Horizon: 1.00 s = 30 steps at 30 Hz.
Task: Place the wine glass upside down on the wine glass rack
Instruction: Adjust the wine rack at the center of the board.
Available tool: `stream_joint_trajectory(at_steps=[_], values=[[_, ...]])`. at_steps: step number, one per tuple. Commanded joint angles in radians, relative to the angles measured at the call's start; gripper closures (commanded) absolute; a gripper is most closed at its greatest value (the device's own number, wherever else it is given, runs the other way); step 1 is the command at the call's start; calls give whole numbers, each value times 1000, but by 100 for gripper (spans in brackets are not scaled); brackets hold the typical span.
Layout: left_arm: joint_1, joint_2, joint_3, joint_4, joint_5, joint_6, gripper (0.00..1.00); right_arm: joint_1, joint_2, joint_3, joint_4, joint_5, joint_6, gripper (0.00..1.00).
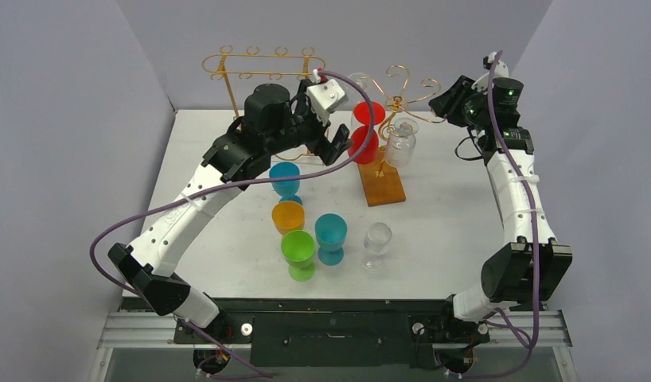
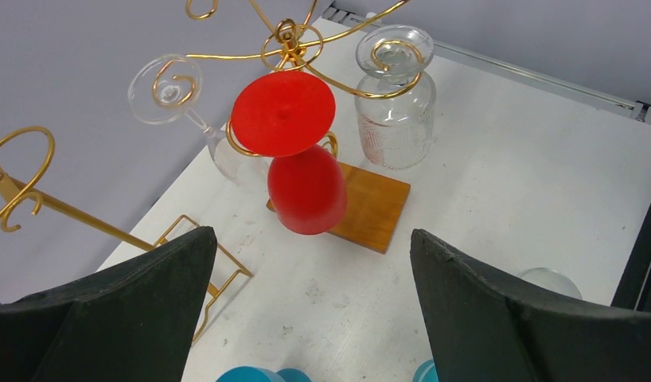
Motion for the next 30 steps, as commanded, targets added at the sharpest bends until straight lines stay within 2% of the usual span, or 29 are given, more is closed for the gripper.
stream_joint_trajectory(at_steps=[1,5,9,12,17,19,21,25,30], values=[[12,-5,14,57,-29,-21,11,-3,-52,-60,48,-35,104,64],[12,5,34,54,-57,-25,11,-5,-77,-101,55,14,133,67],[12,67,154,40,-75,-59,13,-5,-90,-134,76,21,153,70],[12,174,323,-10,-66,-96,18,-4,-94,-142,87,21,177,74],[4,440,742,-152,-39,-108,32,-5,-109,-160,79,31,183,80],[-6,521,848,-177,-29,-101,37,-6,-117,-173,76,31,183,81],[-18,558,870,-160,-23,-94,40,-4,-123,-186,76,31,183,83],[-33,566,792,-87,-16,-89,40,-5,-132,-205,80,39,191,83],[-33,593,779,-67,-4,-110,40,-4,-126,-226,93,44,222,83]])
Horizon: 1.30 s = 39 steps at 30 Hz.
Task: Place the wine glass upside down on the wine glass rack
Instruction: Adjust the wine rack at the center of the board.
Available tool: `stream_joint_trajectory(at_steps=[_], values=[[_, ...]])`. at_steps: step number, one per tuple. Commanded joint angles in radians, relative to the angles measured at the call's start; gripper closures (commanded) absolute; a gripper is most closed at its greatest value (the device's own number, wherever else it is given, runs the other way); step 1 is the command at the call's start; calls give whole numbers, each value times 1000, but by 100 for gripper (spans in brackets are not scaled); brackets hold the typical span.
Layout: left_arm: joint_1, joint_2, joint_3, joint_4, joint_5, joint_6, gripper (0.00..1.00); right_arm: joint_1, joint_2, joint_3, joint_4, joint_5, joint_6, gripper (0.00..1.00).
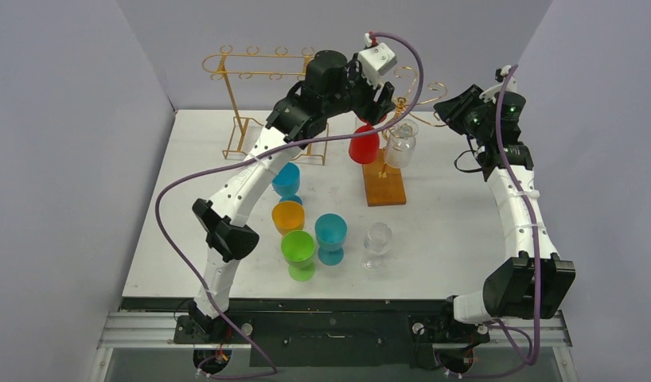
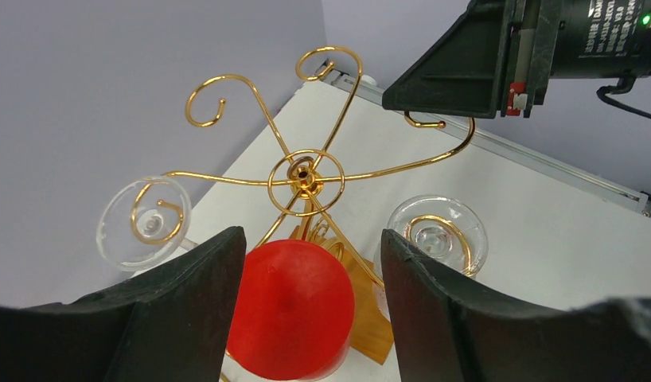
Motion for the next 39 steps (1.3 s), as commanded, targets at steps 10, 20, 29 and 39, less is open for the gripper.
stream_joint_trajectory(at_steps=[10,20,29,39], values=[[-1,4,-52,113,25,-54,39,8,-24,-72,-42,-2,45,83],[2,-118,-181,144,12,-76,36,18,-93,-158,-54,90,103,100],[11,-254,-297,118,-1,-67,33,21,-157,-162,-117,159,69,72],[60,-412,-349,85,7,-82,26,2,-180,76,-266,216,-127,47]])
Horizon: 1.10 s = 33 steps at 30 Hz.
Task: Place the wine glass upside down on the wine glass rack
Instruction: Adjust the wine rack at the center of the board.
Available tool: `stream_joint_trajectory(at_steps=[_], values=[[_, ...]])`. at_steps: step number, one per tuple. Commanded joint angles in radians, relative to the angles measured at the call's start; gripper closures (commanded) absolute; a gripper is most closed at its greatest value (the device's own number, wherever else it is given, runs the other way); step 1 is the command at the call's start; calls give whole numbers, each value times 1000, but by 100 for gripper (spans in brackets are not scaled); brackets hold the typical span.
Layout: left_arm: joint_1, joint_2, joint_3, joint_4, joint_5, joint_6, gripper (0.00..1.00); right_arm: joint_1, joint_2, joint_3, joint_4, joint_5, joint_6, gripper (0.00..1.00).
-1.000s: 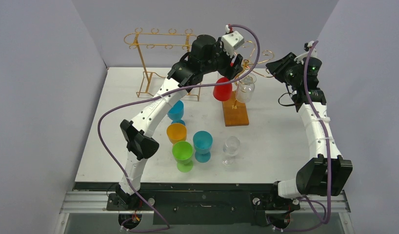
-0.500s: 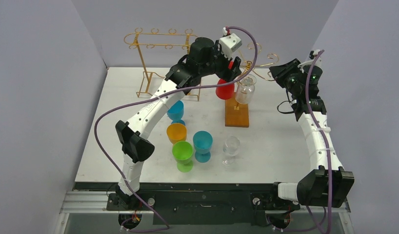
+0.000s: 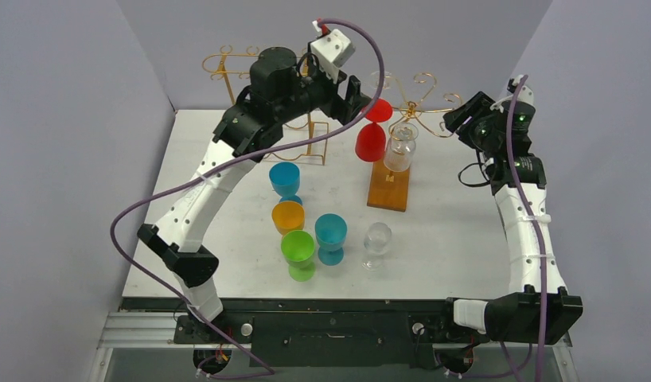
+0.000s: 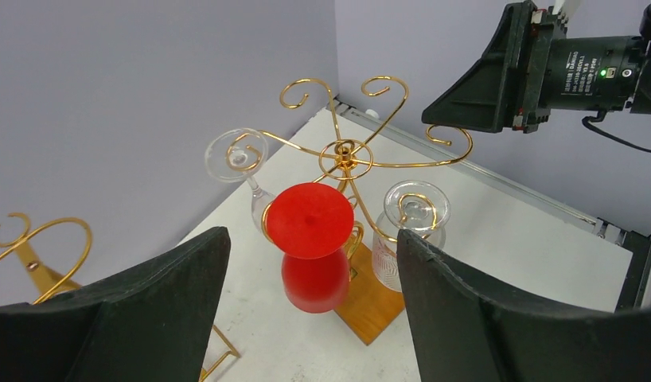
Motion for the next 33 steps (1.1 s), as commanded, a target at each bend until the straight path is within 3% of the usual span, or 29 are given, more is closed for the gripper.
stream_joint_trajectory(at_steps=[1,8,12,17,33], values=[[33,-113,-50,2,0,-19,26,-3,-21,144,-99,35,-139,44],[82,-246,-216,-8,9,0,23,90,104,352,-174,-15,-314,37],[94,-295,-281,-22,12,1,22,180,276,586,-355,-40,-508,36],[105,-338,-318,-32,7,6,22,188,424,825,-543,-86,-629,36],[108,-349,-292,-84,-25,23,21,149,524,988,-731,-230,-880,34]])
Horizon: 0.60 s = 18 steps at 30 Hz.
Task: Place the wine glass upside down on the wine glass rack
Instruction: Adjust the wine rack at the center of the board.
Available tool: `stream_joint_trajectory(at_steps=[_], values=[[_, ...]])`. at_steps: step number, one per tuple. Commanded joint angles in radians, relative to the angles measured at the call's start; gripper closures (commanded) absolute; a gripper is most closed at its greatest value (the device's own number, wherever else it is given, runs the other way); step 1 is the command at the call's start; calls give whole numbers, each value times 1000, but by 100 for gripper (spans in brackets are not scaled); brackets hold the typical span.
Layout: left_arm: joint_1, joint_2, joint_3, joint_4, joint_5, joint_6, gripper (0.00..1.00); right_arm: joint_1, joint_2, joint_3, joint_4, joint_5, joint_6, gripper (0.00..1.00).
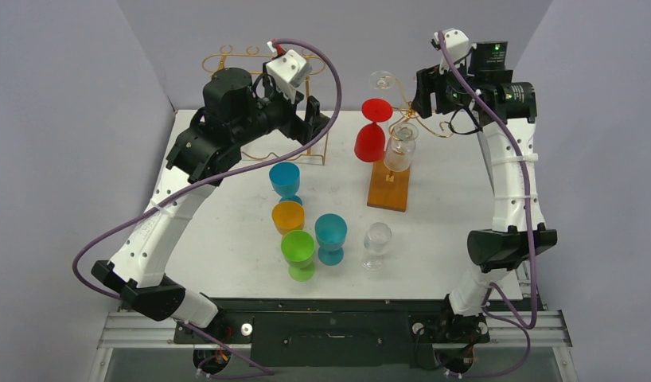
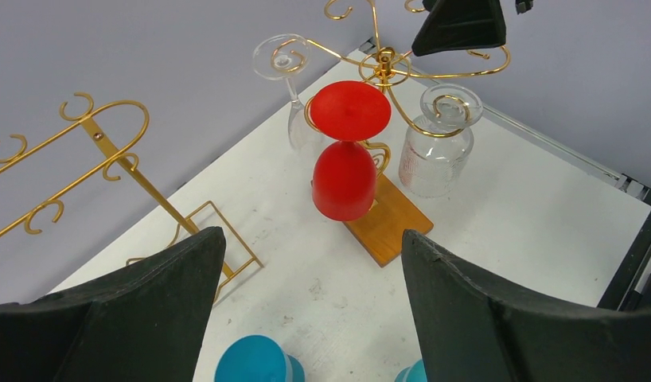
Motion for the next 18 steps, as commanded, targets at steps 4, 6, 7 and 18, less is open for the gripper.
stream_joint_trajectory(at_steps=[4,6,7,18], values=[[7,-30,39,-20,-23,13,21,-14,44,76,-66,-59,-95,34],[7,-33,36,-21,-26,12,21,-7,53,74,-76,-48,-100,34],[7,-35,34,-19,-27,12,21,-3,55,70,-78,-41,-101,34],[7,-64,-21,15,-28,16,21,24,72,74,-56,7,-64,35]])
